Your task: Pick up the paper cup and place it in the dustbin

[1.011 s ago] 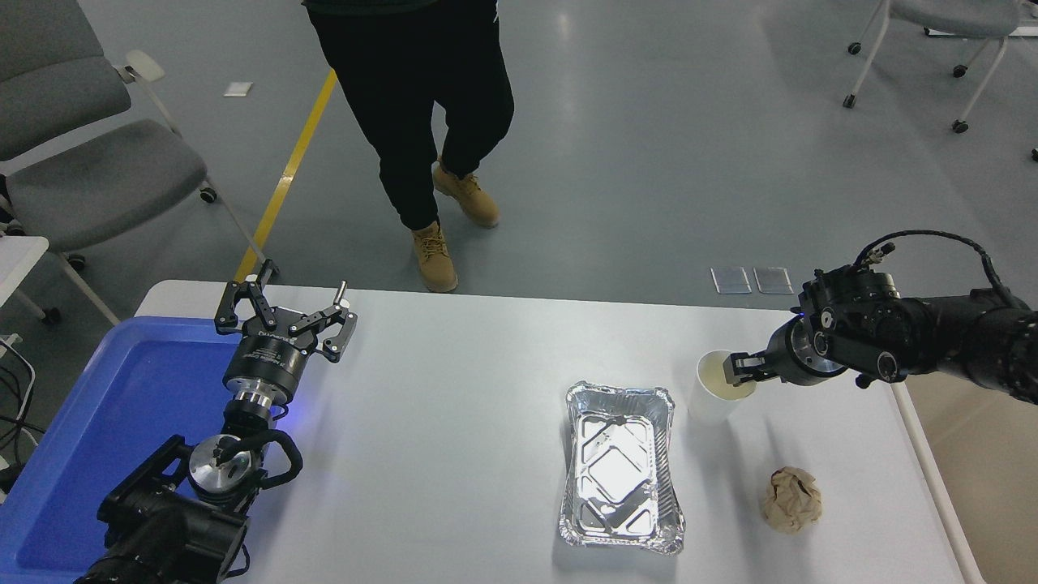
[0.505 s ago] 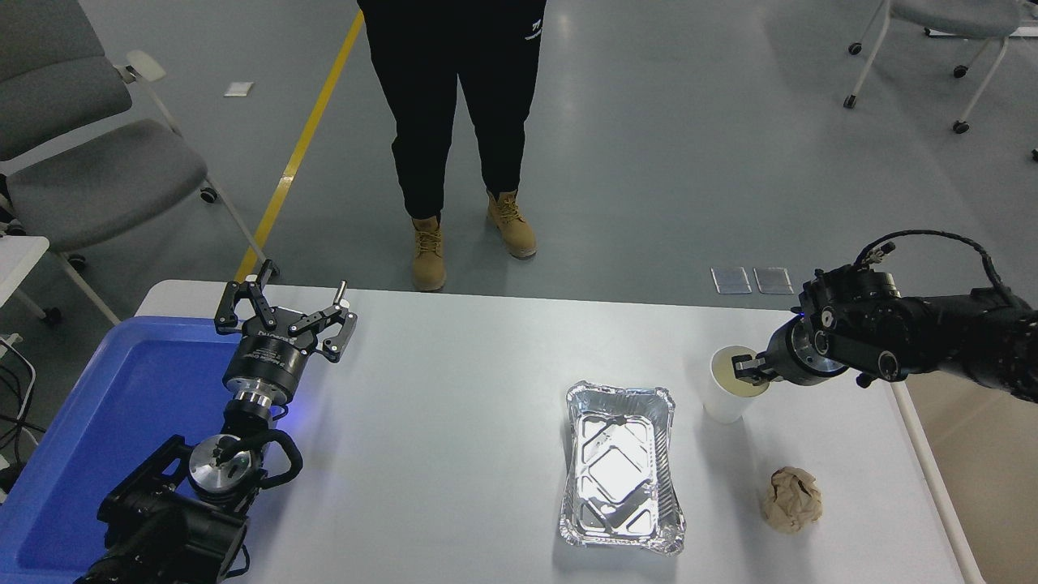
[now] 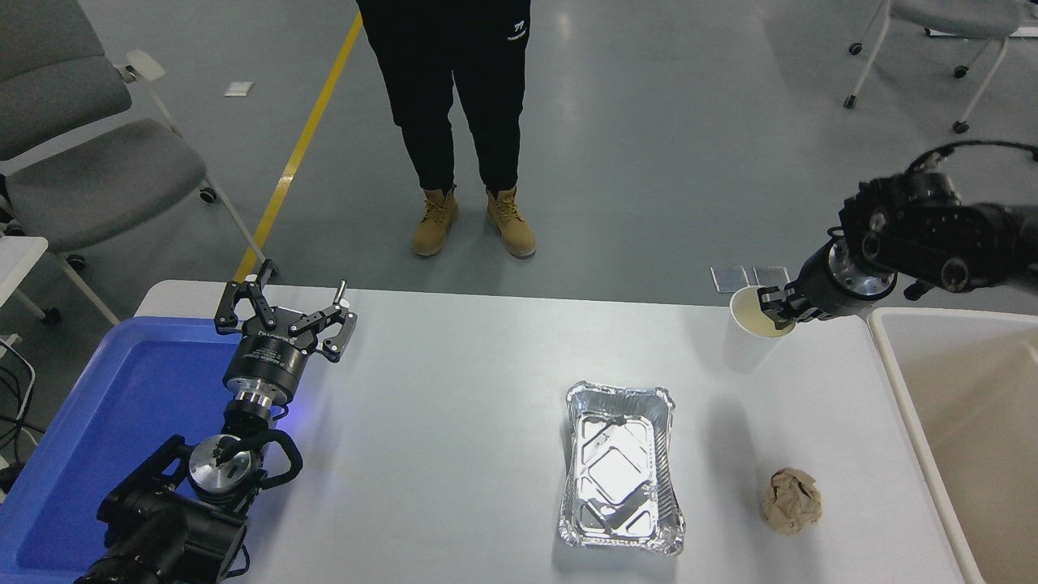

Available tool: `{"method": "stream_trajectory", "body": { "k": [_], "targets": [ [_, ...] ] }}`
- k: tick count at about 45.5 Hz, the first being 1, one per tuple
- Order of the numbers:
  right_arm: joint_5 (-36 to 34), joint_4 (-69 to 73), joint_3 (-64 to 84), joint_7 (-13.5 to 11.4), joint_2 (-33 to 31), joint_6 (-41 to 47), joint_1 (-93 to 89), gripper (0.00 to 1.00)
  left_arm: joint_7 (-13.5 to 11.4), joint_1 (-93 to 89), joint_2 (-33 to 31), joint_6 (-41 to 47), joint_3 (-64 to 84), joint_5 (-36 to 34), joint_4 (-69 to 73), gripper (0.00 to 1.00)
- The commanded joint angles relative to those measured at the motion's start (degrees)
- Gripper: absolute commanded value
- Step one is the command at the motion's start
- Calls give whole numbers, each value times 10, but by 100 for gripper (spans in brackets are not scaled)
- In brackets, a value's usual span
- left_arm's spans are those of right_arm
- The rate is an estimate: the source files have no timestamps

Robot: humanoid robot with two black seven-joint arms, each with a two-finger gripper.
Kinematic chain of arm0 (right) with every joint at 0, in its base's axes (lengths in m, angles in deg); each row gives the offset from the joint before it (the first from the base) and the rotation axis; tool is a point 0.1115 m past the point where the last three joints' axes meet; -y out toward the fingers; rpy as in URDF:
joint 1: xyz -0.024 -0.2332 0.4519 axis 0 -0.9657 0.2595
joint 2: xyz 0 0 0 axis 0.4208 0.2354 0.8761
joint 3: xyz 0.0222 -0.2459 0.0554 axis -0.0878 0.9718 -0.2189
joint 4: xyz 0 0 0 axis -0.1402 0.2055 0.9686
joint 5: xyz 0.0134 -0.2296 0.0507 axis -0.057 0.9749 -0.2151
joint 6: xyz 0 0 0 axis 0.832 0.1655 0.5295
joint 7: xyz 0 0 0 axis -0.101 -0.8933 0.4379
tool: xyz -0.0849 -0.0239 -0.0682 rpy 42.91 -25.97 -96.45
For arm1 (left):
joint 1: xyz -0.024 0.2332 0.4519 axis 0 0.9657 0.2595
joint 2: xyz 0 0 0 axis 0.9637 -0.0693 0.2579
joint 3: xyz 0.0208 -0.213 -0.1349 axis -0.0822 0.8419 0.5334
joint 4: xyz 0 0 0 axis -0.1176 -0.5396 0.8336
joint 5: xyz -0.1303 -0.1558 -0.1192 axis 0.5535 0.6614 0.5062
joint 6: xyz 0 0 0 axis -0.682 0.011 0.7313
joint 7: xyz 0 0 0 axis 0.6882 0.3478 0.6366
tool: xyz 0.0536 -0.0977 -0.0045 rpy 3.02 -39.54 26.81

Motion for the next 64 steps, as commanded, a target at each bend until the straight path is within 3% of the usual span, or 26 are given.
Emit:
{"method": "stream_trajectory", "body": {
  "k": [1, 23, 37, 50, 51, 58, 64],
  "targets": [
    [3, 73, 5, -5, -54, 32, 114, 0, 0, 0, 0, 0, 0, 0, 0, 99],
    [6, 128, 36, -15, -138, 32, 250, 0, 0, 0, 0, -1, 0, 0, 0, 99],
    [-18, 55, 14, -15, -234, 2, 222, 0, 0, 0, 0, 0, 0, 0, 0, 99],
    [-163, -13, -15, -13, -339, -194, 96, 0, 0, 0, 0, 0, 0, 0, 0, 99],
    [-201, -29, -27, -12, -344, -231, 60, 0, 0, 0, 0, 0, 0, 0, 0, 99],
    [-326, -88, -77, -12, -340, -326, -77, 0, 0, 0, 0, 0, 0, 0, 0, 99],
    [-400, -130, -151, -10, -333, -342, -199, 0, 0, 0, 0, 0, 0, 0, 0, 99]
  ]
}}
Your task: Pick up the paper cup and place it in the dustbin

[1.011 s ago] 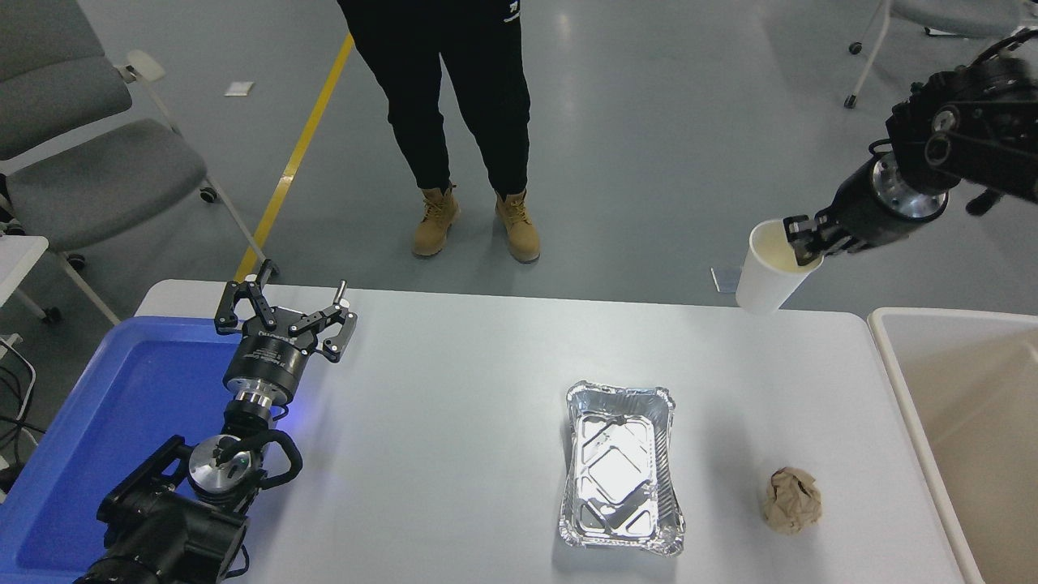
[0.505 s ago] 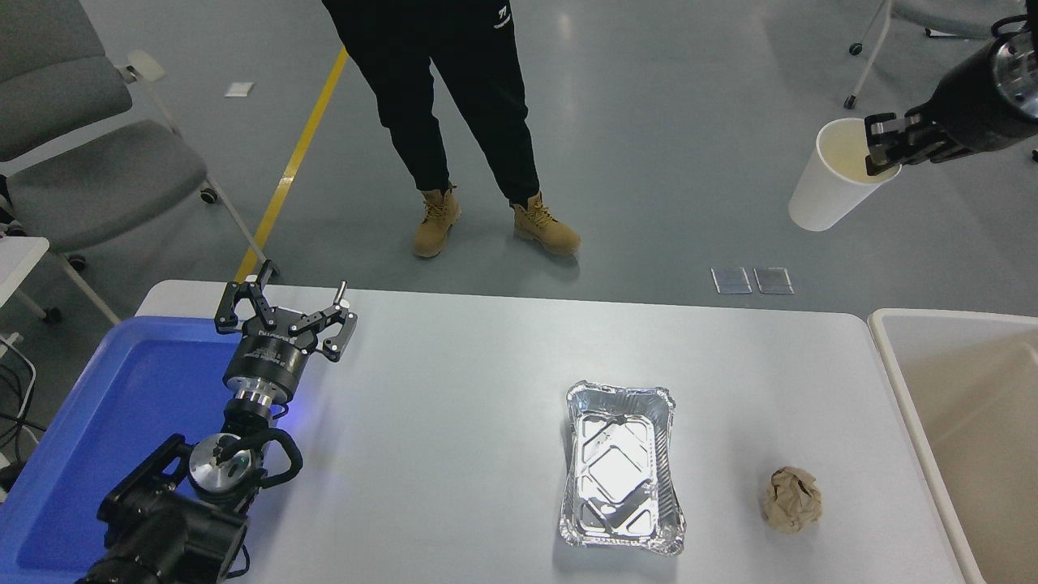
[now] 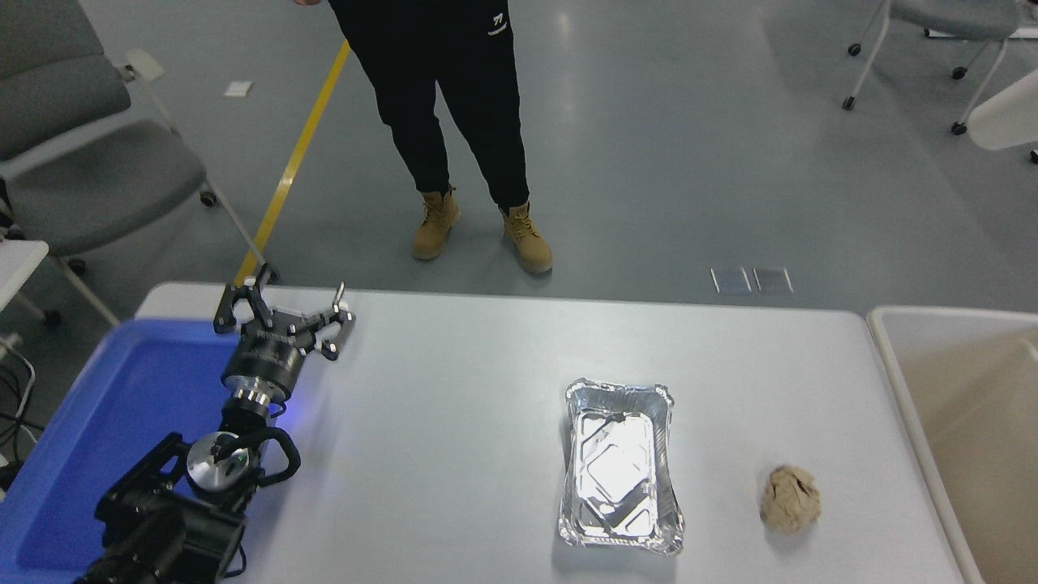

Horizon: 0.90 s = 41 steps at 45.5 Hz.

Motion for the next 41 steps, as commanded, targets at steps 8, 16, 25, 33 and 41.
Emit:
{"method": "stream_trajectory", "body": {
  "k": [8, 16, 25, 33, 41],
  "targets": [
    [-177, -143, -228, 6, 41, -118, -381, 0, 0, 0, 0, 0, 0, 0, 0, 99],
    [-177, -232, -368, 6, 137, -130, -516, 0, 0, 0, 0, 0, 0, 0, 0, 99],
    [-178, -402, -398, 13, 271, -130, -558, 0, 0, 0, 0, 0, 0, 0, 0, 99],
    [-178, -420, -431, 13, 310, -167, -575, 0, 0, 0, 0, 0, 0, 0, 0, 99],
    [-178, -419, -449, 21, 347, -180, -593, 0, 0, 0, 0, 0, 0, 0, 0, 99]
  ]
}}
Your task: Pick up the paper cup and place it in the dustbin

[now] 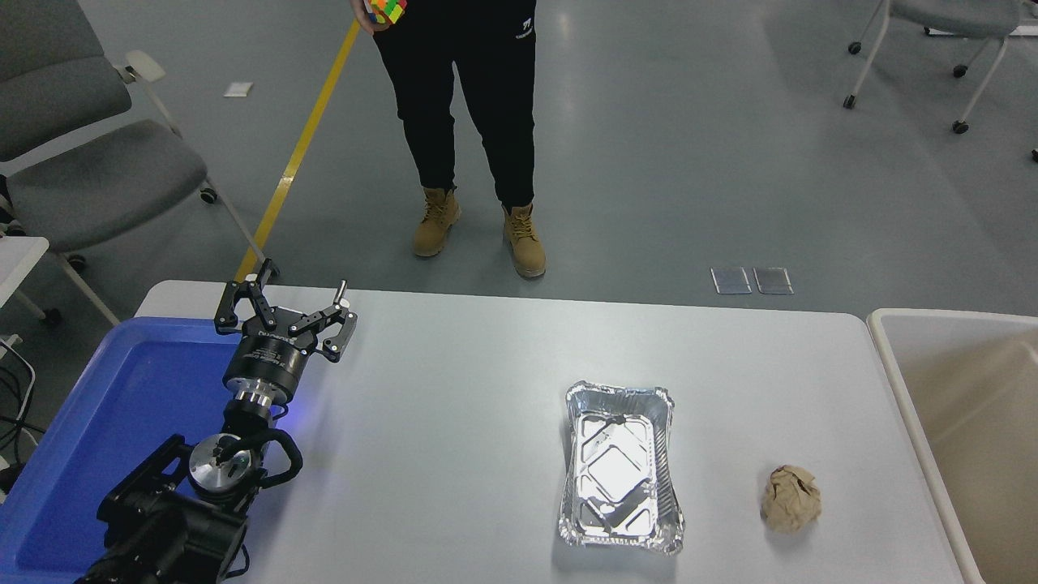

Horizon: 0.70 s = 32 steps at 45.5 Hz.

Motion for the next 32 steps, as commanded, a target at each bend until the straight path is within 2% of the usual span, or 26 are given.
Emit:
{"method": "stream_trajectory", "body": {
  "k": [1, 15, 16, 17, 18, 19, 20, 21, 32],
  "targets": [
    [-3, -34, -39, 9, 66, -27, -40, 0, 0, 0, 0, 0, 0, 0, 0, 99],
    [-4, -34, -49, 13, 85, -34, -58, 1, 0, 0, 0, -1, 0, 0, 0, 99],
    [-4, -34, -49, 13, 85, -34, -58, 15, 0, 0, 0, -1, 0, 0, 0, 99],
    [-3, -34, -48, 13, 85, -33, -58, 36, 0, 0, 0, -1, 0, 0, 0, 99],
    [-4, -35, -48, 14, 85, -35, -58, 63, 0, 0, 0, -1, 0, 0, 0, 99],
    [-4, -35, -49, 13, 85, -34, -58, 81, 0, 0, 0, -1, 0, 0, 0, 99],
    [-4, -35, -49, 14, 85, -34, -58, 93, 0, 0, 0, -1, 0, 0, 0, 99],
    [-4, -35, -47, 14, 85, -33, -58, 100, 0, 0, 0, -1, 0, 0, 0, 99],
    [-3, -33, -42, 13, 82, -24, -49, 100, 0, 0, 0, -1, 0, 0, 0, 99]
  ]
}}
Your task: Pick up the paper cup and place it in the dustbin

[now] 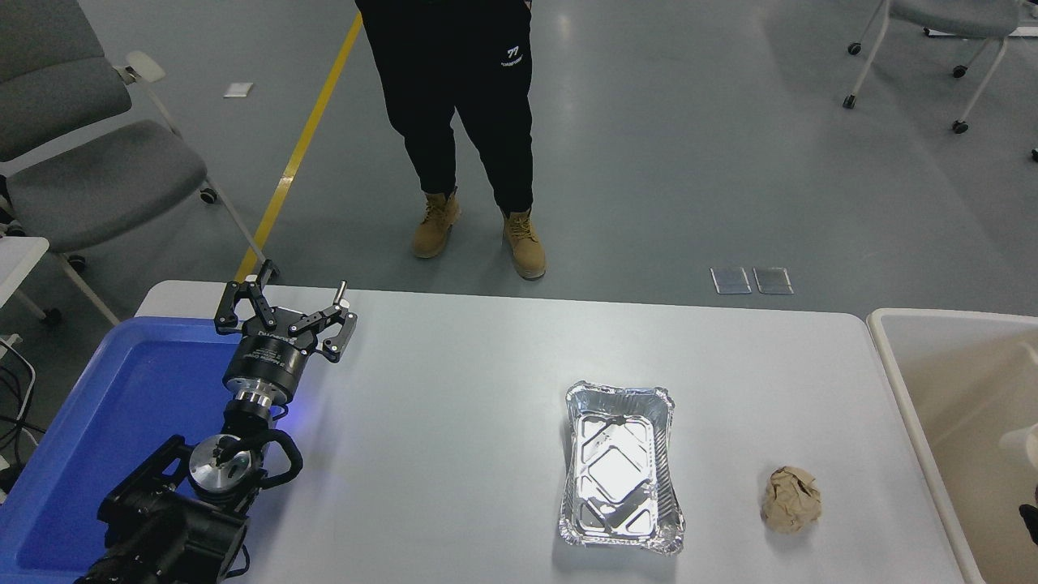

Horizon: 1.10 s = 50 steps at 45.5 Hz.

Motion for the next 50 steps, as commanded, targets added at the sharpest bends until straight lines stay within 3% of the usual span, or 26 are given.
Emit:
{"method": "stream_trajectory", "body": {
  "k": [1, 14, 32, 40, 50],
  "targets": [
    [0, 0, 0, 0, 1, 5, 7, 100, 0, 0, 0, 0, 0, 0, 0, 99],
    [2, 54, 9, 0, -13, 6, 84, 100, 0, 0, 0, 0, 0, 0, 0, 99],
    [44, 403, 36, -3, -205, 4, 225, 100, 0, 0, 0, 1, 0, 0, 0, 99],
    [87, 536, 167, -3, -267, -2, 362, 100, 0, 0, 0, 0, 0, 0, 0, 99],
    [84, 637, 452, -2, -269, -1, 613, 100, 0, 0, 0, 0, 0, 0, 0, 99]
  ]
}}
